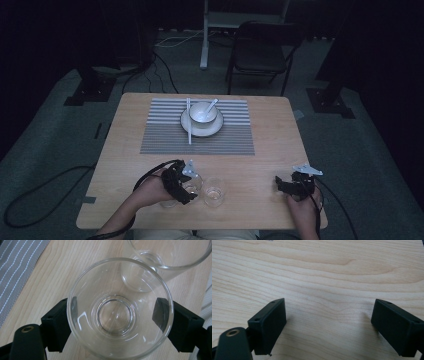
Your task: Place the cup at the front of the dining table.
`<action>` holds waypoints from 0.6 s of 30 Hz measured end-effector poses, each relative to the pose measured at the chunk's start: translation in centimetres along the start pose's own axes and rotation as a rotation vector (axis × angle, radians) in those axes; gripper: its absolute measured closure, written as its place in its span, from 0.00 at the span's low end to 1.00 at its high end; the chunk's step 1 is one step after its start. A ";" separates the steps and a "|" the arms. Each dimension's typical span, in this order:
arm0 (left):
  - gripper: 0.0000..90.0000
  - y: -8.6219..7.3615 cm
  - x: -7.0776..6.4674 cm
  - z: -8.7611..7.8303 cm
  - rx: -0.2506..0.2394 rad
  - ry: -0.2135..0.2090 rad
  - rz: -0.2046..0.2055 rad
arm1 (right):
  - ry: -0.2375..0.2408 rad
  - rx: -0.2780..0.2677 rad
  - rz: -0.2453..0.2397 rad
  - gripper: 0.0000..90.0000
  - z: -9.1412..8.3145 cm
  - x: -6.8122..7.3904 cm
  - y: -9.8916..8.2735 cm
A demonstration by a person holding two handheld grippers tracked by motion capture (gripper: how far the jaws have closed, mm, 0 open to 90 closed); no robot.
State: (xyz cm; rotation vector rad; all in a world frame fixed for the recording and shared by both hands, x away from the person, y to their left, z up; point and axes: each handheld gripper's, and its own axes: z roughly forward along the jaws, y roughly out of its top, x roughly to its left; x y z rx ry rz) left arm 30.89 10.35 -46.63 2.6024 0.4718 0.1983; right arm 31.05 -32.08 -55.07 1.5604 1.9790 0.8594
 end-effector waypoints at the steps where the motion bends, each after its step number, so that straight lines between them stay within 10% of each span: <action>1: 0.20 0.0 0.0 0.0 0.000 0.000 0.000 | 0.000 0.000 0.000 0.14 0.0 0.0 0.0; 18: 0.20 1.0 2.6 -0.4 -0.066 0.050 -0.079 | -0.001 0.000 0.001 0.14 0.0 0.0 0.0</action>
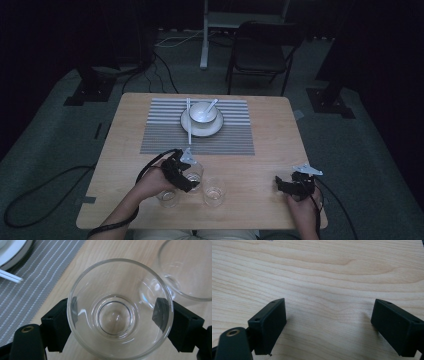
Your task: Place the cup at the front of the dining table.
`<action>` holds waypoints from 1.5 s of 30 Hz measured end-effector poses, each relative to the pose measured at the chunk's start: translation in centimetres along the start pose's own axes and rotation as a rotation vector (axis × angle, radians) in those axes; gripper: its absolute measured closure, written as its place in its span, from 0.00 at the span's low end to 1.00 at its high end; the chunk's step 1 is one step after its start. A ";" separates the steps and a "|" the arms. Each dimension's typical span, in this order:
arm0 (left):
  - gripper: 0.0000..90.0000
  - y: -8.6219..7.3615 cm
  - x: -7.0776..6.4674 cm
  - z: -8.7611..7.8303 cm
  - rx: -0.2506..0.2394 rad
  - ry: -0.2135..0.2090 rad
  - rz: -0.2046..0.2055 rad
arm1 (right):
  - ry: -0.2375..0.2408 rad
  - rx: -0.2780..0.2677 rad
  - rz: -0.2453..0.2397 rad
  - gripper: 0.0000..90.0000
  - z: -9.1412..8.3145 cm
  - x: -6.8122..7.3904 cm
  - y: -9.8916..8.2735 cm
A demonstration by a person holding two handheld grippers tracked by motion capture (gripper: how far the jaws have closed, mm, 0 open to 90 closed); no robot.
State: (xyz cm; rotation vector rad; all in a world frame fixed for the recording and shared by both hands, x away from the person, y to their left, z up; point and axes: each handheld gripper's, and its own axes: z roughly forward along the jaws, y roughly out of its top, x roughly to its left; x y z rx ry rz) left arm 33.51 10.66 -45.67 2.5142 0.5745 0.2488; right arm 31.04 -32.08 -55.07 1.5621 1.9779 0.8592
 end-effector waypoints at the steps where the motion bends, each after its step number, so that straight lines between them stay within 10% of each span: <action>1: 0.20 0.0 0.1 0.0 -0.005 0.007 -0.004 | 0.000 0.000 0.000 0.14 0.0 0.0 0.0; 45: 0.20 -1.3 13.9 -0.2 -0.089 0.349 -0.427 | 0.000 -0.001 -0.001 0.14 0.0 0.0 0.0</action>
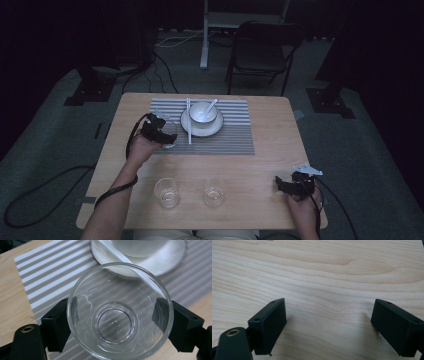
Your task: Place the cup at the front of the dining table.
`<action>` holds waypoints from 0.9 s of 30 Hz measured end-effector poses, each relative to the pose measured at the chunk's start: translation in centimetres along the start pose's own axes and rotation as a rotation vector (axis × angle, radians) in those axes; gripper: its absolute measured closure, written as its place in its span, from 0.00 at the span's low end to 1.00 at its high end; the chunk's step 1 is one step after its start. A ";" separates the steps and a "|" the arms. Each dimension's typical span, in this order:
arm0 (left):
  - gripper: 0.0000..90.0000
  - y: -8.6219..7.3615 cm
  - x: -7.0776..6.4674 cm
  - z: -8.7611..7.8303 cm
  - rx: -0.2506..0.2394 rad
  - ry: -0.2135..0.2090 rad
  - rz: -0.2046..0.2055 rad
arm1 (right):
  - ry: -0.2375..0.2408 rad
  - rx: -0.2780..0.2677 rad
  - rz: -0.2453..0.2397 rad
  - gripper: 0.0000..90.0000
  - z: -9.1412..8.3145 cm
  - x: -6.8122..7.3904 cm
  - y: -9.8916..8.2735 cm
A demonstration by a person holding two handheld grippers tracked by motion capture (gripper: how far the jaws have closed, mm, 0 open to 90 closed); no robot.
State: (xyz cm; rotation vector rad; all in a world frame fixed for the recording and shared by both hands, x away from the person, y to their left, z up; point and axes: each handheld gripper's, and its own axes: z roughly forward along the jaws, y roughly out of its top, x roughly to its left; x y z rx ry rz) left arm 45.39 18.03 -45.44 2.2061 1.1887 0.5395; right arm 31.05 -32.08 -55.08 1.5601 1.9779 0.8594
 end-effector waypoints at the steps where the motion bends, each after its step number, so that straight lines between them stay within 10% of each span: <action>1: 0.20 0.2 0.2 0.3 0.001 0.007 -0.009 | 0.000 0.000 0.000 0.14 0.0 0.0 0.0; 27: 0.20 2.6 2.3 6.0 0.020 0.066 -0.103 | 0.000 0.000 0.001 0.14 0.0 0.0 0.0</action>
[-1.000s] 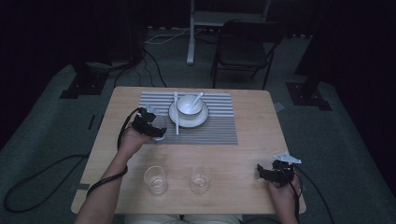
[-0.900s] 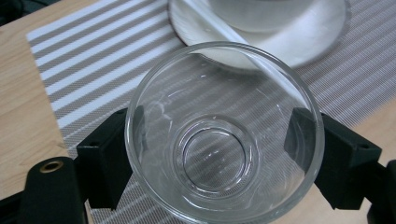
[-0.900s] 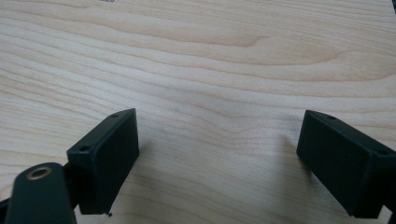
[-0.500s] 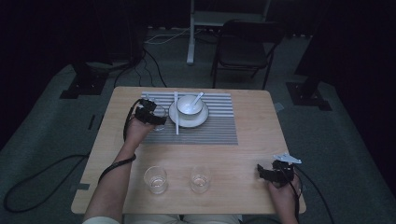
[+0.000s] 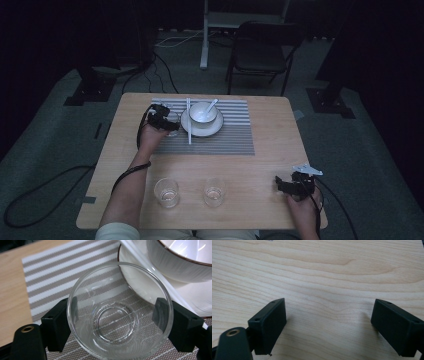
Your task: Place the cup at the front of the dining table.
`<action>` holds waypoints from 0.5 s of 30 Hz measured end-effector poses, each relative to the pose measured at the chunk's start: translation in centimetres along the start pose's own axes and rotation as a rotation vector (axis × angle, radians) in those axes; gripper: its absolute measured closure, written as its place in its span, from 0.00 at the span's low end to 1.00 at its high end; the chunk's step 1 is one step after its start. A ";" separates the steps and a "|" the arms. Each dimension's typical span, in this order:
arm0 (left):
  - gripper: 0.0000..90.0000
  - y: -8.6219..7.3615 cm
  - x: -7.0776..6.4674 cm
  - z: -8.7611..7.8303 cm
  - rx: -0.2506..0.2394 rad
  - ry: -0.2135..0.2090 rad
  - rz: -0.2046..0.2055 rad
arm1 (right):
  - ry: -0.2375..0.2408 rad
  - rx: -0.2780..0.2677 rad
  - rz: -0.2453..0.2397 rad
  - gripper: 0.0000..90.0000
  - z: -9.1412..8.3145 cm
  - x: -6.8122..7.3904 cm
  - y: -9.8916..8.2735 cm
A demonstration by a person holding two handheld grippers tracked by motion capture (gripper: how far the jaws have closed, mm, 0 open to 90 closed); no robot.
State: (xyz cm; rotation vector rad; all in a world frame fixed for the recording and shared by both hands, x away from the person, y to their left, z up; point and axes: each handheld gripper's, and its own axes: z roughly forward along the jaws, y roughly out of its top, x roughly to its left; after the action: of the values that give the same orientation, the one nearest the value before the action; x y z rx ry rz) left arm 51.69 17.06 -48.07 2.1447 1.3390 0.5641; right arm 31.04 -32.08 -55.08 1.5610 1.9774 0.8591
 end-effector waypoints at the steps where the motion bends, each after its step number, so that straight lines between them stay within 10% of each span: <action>1: 0.20 -0.1 0.0 0.0 -0.004 -0.004 -0.003 | 0.000 0.000 0.000 0.14 0.0 0.0 0.0; 15: 0.00 -0.8 0.9 -0.5 0.008 -0.099 -0.043 | 0.000 0.000 0.000 0.14 0.0 0.0 0.0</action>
State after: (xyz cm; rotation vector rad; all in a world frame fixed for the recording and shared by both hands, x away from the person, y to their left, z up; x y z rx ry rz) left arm 51.22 18.32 -48.13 2.1158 1.3319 0.4308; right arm 31.05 -32.08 -55.08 1.5605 1.9776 0.8593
